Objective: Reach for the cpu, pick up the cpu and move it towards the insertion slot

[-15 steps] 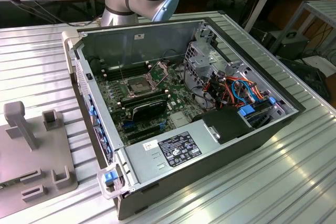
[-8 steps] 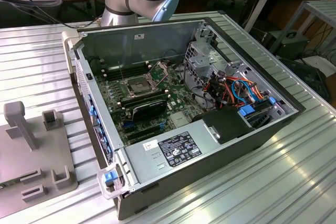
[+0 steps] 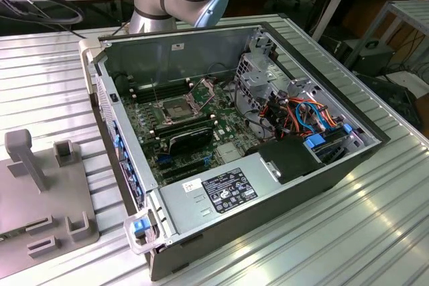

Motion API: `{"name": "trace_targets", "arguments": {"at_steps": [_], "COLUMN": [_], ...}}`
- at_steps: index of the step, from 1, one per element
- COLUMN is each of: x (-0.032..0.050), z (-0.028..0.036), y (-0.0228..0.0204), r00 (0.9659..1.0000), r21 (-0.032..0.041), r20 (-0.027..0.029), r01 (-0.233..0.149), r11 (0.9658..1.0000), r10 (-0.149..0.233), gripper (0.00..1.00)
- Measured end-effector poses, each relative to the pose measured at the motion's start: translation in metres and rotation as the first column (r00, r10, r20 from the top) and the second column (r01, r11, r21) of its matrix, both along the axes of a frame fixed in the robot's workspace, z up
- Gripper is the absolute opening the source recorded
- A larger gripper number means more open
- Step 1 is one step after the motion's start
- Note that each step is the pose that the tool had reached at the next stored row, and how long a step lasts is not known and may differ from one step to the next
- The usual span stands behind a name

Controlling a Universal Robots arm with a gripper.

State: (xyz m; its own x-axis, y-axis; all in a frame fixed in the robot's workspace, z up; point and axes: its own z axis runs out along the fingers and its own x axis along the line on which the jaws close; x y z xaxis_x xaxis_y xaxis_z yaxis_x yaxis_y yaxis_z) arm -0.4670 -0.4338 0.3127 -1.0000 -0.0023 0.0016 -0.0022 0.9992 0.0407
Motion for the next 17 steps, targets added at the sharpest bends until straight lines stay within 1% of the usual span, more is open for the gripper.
{"name": "trace_targets", "arguments": {"at_steps": [4,8,9,10,11,12,13,14,16,17], "x": [0.0000,0.0000,0.0000,0.0001,0.0000,0.0000,0.0000,0.0000,0.0000,0.0000], "z": [-0.0045,-0.0117,-0.0152,-0.0168,-0.0193,-0.0209,-0.0218,-0.0236,-0.0273,-0.0300], "y": [-0.0001,-0.0001,-0.0002,-0.0002,-0.0001,-0.0001,0.0001,0.0001,0.0001,0.0001], "r00": [1.0000,1.0000,1.0000,1.0000,1.0000,1.0000,1.0000,1.0000,1.0000,1.0000], "r21": [-0.0001,0.0000,-0.0006,-0.0019,-0.0102,-0.0247,-0.0290,-0.0313,-0.0316,-0.0317], "r20": [-0.0001,-0.0001,0.0000,-0.0001,-0.0001,0.0000,0.0000,0.0001,-0.0002,-0.0002], "r01": [0.000,0.000,0.000,0.000,0.000,0.000,0.000,0.000,0.000,0.000], "r11": [1.0000,1.0000,1.0000,1.0000,0.9999,0.9997,0.9996,0.9995,0.9995,0.9995], "r10": [0.000,0.000,0.000,0.000,0.000,0.000,0.000,0.000,0.000,0.000], "gripper": [0.66,0.66,0.66,0.66,0.66,0.66,0.66,0.66,0.66,0.66]}}
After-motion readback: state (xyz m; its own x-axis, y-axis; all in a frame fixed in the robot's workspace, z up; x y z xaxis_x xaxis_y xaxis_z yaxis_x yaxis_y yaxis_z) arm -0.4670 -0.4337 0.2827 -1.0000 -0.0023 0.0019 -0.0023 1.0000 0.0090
